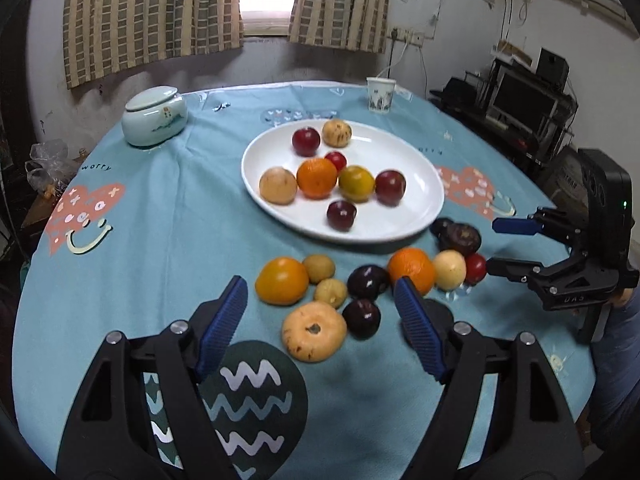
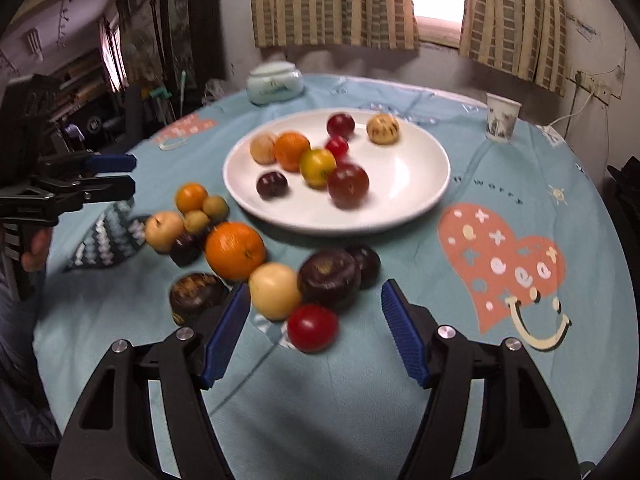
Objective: Organize fruits
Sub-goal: 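Withdraw both grippers from the plate back to the fruit pile, then grasp a tan pear with the left gripper while the right grasps a red tomato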
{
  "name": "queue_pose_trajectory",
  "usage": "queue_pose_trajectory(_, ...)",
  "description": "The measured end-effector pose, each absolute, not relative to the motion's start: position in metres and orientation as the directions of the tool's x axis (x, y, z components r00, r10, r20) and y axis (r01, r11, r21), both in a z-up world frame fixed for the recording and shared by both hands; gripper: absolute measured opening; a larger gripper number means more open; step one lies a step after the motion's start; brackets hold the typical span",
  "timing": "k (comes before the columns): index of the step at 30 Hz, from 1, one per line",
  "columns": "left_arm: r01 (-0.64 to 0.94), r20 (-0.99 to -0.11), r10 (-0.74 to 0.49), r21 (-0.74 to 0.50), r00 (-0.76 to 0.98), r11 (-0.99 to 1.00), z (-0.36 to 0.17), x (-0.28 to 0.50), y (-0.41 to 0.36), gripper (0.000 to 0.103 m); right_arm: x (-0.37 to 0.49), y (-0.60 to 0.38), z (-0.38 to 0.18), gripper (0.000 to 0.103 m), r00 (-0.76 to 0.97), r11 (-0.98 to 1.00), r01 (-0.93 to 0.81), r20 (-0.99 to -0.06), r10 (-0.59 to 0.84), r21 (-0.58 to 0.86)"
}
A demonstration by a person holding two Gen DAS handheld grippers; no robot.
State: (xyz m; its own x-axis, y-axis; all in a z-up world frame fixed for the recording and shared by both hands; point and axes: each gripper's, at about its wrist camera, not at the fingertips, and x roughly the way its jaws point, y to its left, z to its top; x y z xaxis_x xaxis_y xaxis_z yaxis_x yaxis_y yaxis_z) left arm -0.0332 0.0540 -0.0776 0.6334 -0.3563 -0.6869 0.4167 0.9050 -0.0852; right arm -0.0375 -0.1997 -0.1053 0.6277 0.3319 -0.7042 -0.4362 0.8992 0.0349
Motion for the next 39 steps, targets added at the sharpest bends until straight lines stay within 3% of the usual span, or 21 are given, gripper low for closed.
queue_pose_trajectory(6, 0.417, -0.687, -0.357, -0.086, 0.633, 0.905, -0.081, -0.037, 0.06, 0.078, -0.036, -0.194, -0.124, 0.067, 0.598, 0.894, -0.447, -0.747, 0.291, -0.01)
queue_pose_trajectory(8, 0.409, -0.687, -0.357, -0.095, 0.633, 0.908, -0.082, -0.036, 0.064, 0.078, -0.035, -0.19, -0.128, 0.061, 0.585, 0.887, -0.461, -0.756, 0.294, -0.012)
queue_pose_trajectory(12, 0.415, -0.706, -0.362, -0.106, 0.609, 0.904, -0.088, -0.034, 0.064, 0.078, -0.032, -0.187, -0.136, 0.035, 0.57, 0.886, -0.462, -0.773, 0.279, -0.02)
queue_pose_trajectory(13, 0.423, -0.713, -0.363, -0.102, 0.601, 0.9, -0.091, -0.034, 0.061, 0.078, -0.033, -0.186, -0.137, 0.034, 0.574, 0.885, -0.463, -0.773, 0.271, -0.034)
queue_pose_trajectory(28, 0.501, -0.791, -0.333, -0.039, 0.513, 0.865, -0.123, -0.034, 0.041, 0.071, -0.039, -0.205, -0.119, 0.033, 0.613, 0.892, -0.451, -0.714, 0.338, 0.036)
queue_pose_trajectory(39, 0.438, -0.816, -0.297, -0.06, 0.496, 0.897, -0.136, -0.015, 0.047, 0.071, -0.042, -0.202, -0.12, 0.033, 0.603, 0.885, -0.465, -0.716, 0.351, 0.043)
